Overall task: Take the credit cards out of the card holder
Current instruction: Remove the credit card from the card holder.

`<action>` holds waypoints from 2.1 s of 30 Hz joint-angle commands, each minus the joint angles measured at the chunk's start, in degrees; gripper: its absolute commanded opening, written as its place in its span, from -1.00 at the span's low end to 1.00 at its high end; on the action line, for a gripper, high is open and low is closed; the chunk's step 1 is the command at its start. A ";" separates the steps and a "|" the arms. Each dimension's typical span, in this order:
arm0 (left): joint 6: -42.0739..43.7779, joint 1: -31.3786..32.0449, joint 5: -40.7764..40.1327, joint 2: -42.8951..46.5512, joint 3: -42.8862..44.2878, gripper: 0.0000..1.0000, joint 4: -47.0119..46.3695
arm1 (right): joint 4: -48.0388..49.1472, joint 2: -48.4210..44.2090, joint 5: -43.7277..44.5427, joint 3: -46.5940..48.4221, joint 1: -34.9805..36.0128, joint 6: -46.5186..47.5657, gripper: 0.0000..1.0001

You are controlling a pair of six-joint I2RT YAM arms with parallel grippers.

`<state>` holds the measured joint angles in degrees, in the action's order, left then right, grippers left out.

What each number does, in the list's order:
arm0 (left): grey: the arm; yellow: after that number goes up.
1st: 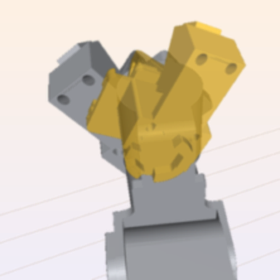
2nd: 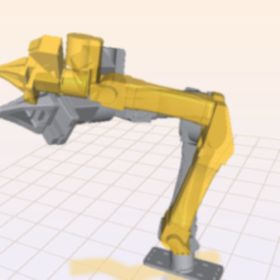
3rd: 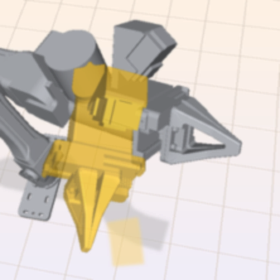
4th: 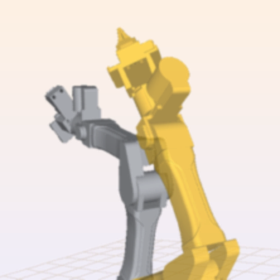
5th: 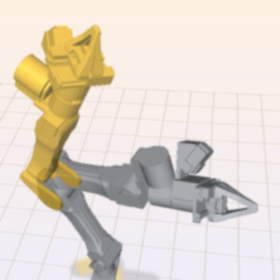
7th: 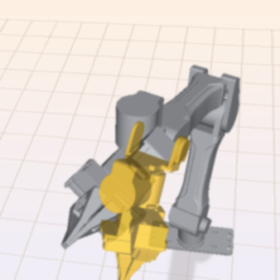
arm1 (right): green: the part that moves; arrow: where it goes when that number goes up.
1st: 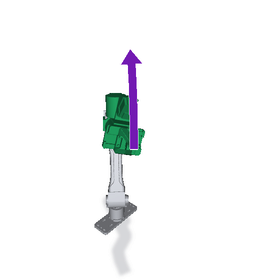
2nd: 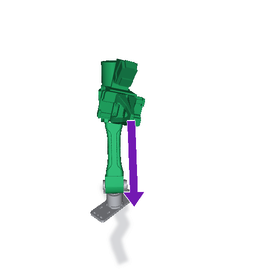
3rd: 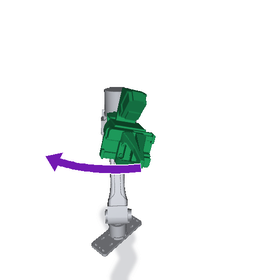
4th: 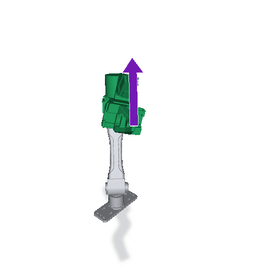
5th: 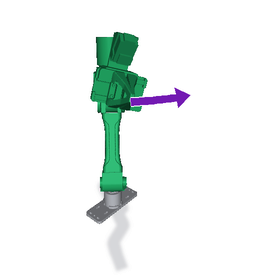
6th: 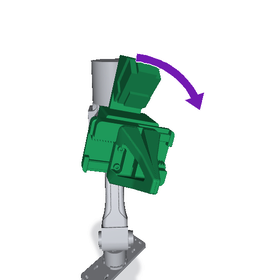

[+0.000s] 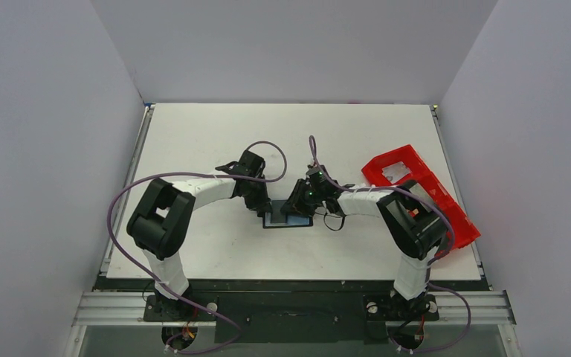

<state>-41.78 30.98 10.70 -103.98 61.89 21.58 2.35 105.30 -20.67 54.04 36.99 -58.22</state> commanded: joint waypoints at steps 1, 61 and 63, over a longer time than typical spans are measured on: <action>-0.47 1.63 -1.01 -3.93 -0.46 -1.00 0.47 | 11.80 -0.53 -1.34 -5.81 -1.79 -3.70 -0.49; -0.76 -0.70 -1.16 -3.78 -3.23 -1.00 0.11 | 25.87 0.10 -1.80 -14.91 -5.71 -9.16 -1.00; -0.68 -1.01 -1.10 -3.60 -3.70 -1.00 0.04 | 24.74 -0.44 -1.42 -14.99 -6.16 -8.42 -1.00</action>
<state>-43.22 30.24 12.64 -104.79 61.67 20.40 31.86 107.18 -25.85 39.24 31.90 -70.41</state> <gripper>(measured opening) 0.003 0.006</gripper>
